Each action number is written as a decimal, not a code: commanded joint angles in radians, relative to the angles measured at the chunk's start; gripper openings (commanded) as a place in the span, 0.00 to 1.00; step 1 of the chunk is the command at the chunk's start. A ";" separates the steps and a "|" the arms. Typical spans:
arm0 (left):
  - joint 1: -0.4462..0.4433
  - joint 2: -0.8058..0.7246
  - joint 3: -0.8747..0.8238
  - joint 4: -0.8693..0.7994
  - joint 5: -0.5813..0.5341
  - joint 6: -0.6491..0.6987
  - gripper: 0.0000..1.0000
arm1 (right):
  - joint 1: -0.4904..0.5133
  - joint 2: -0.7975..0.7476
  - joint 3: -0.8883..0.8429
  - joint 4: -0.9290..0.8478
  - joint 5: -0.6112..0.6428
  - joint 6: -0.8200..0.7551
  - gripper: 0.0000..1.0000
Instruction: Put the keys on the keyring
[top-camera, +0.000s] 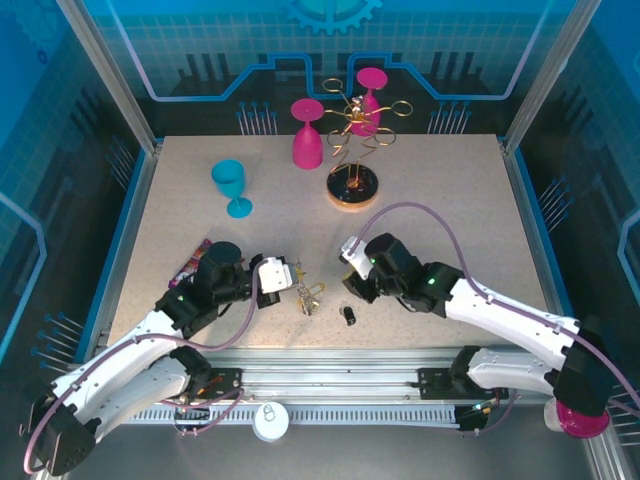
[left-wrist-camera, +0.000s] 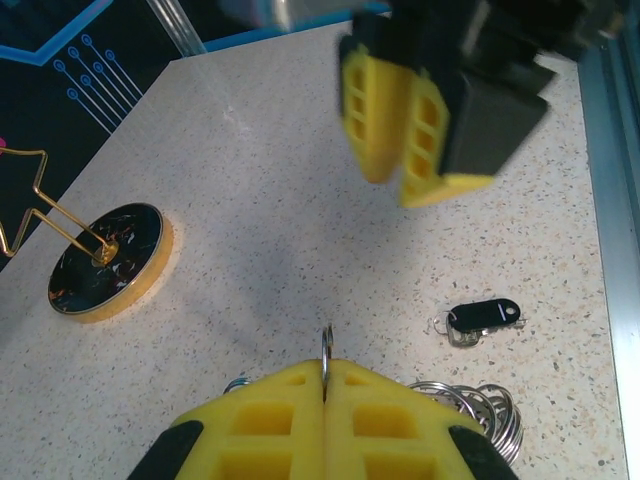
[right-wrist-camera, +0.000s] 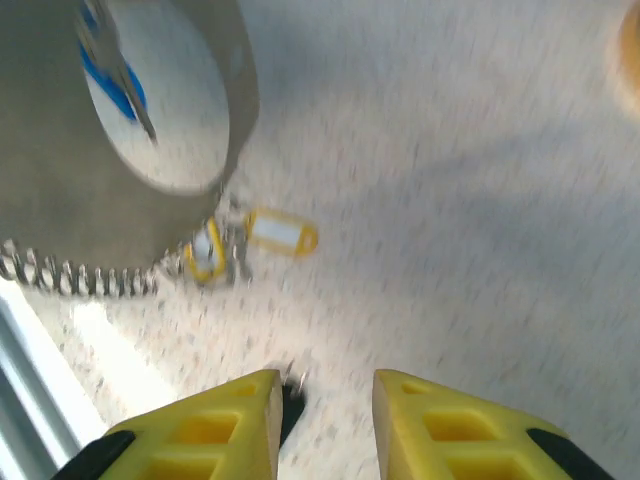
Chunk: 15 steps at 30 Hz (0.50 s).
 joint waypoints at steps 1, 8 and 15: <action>0.001 -0.007 -0.016 0.064 -0.016 -0.010 0.00 | 0.033 0.066 0.048 -0.190 0.066 0.301 0.33; 0.003 -0.033 -0.068 0.091 -0.025 0.020 0.00 | -0.007 0.244 0.102 -0.157 -0.086 0.327 0.35; 0.003 -0.034 -0.077 0.088 -0.014 0.029 0.00 | -0.094 0.360 0.086 -0.054 -0.247 0.269 0.32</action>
